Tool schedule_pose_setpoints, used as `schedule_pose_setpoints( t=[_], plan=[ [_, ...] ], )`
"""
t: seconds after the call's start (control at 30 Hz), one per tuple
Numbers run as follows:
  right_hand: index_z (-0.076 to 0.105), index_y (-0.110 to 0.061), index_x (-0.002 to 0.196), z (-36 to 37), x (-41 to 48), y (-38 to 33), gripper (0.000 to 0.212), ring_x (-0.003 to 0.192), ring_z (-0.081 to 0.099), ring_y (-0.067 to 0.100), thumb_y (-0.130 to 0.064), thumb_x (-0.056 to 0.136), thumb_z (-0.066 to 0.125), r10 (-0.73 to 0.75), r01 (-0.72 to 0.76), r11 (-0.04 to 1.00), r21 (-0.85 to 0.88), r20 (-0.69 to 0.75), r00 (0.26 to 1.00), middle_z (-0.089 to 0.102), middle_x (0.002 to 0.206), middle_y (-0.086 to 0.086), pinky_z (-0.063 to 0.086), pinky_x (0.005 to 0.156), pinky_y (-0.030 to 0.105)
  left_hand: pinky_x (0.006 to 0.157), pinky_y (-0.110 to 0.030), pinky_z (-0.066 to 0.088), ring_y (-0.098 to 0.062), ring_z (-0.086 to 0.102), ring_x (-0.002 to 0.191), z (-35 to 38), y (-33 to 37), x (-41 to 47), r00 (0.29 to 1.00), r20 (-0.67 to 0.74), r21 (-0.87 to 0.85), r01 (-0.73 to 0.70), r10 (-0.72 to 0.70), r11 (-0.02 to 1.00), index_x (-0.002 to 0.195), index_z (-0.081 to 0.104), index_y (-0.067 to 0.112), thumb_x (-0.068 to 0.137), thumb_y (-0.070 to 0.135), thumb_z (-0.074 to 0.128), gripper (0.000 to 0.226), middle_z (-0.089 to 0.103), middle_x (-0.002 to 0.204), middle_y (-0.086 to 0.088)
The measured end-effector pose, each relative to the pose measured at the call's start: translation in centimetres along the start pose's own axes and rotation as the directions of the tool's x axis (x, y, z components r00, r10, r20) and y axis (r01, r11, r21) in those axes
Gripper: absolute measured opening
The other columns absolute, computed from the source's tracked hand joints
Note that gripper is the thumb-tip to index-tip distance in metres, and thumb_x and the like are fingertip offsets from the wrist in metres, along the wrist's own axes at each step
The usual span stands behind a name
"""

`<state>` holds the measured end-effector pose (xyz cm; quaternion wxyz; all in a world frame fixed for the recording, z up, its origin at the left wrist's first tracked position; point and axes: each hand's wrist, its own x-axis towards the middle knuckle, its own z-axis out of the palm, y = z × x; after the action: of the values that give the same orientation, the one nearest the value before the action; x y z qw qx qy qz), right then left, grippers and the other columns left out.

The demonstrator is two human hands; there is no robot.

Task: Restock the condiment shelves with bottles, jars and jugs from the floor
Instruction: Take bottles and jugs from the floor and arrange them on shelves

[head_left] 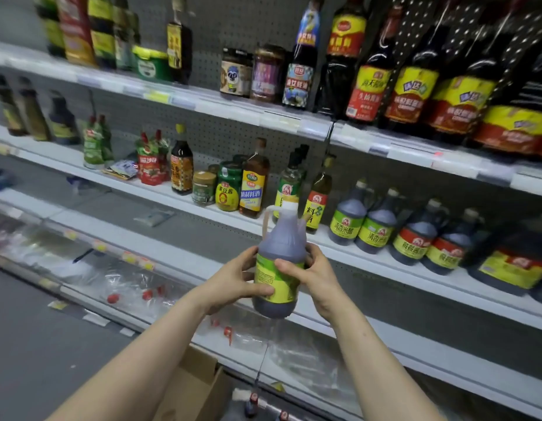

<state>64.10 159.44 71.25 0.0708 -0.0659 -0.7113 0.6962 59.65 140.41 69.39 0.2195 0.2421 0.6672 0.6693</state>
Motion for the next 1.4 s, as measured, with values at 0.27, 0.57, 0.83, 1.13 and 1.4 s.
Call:
schedule_pose_setpoints(
  t=[0.27, 0.57, 0.83, 1.13, 1.4],
  plan=[
    [0.054, -0.021, 0.123, -2.9, 1.3, -2.0, 0.084, 0.098, 0.072, 0.009, -0.034, 0.05, 0.093, -0.017, 0.017, 1.0, 0.004, -0.028, 0.999, 0.073, 0.115, 0.0, 0.056, 0.073, 0.022, 0.077, -0.028, 0.057, -0.015, 0.069, 0.106, 2.6, 0.9, 4.1, 0.999, 0.026, -0.023, -0.047, 0.047, 0.999, 0.135, 0.047, 0.033, 0.074, 0.002, 0.083, 0.077, 0.071, 0.115, 0.004],
    [0.058, -0.029, 0.12, -4.1, 2.3, -2.3, 0.062, 0.093, 0.069, 0.0, -0.032, 0.069, 0.092, -0.048, -0.006, 0.977, -0.213, -0.249, 0.967, 0.07, 0.114, -0.013, 0.056, 0.071, 0.019, 0.077, -0.022, 0.056, -0.007, 0.068, 0.102, 4.4, 0.8, 9.0, 0.988, 0.024, 0.009, -0.154, 0.154, 0.988, 0.12, 0.048, 0.048, 0.062, 0.012, 0.087, 0.079, 0.07, 0.11, 0.017],
    [0.047, -0.017, 0.123, -3.2, 2.5, -3.4, 0.084, 0.109, 0.064, 0.016, -0.033, 0.057, 0.097, -0.029, -0.105, 0.969, -0.222, -0.529, 0.848, 0.064, 0.119, -0.002, 0.054, 0.095, 0.04, 0.068, -0.026, 0.057, -0.012, 0.069, 0.097, 3.2, 2.1, 10.9, 0.972, 0.218, 0.021, -0.095, 0.088, 0.995, 0.122, 0.051, 0.039, 0.062, 0.012, 0.092, 0.077, 0.07, 0.106, 0.018],
    [0.053, -0.01, 0.136, -4.9, -0.1, -2.7, 0.063, 0.114, 0.067, 0.031, -0.01, 0.08, 0.081, 0.035, -0.021, 0.999, 0.04, -0.392, 0.919, 0.069, 0.124, 0.014, 0.055, 0.096, 0.045, 0.059, -0.029, 0.055, -0.019, 0.073, 0.092, 4.0, 1.5, 11.5, 0.889, 0.456, -0.072, 0.094, -0.051, 0.993, 0.131, 0.046, 0.032, 0.071, 0.004, 0.084, 0.077, 0.072, 0.111, -0.005],
    [0.061, -0.017, 0.116, -5.7, -0.3, -1.0, 0.035, 0.108, 0.069, 0.022, -0.021, 0.086, 0.078, 0.0, -0.041, 0.998, -0.057, -0.581, 0.814, 0.071, 0.115, 0.008, 0.058, 0.09, 0.037, 0.074, -0.03, 0.06, -0.01, 0.068, 0.095, 7.4, 0.5, 12.1, 0.984, 0.165, -0.048, -0.056, 0.063, 0.997, 0.136, 0.043, 0.026, 0.06, 0.007, 0.093, 0.093, 0.066, 0.11, 0.009]
  ],
)
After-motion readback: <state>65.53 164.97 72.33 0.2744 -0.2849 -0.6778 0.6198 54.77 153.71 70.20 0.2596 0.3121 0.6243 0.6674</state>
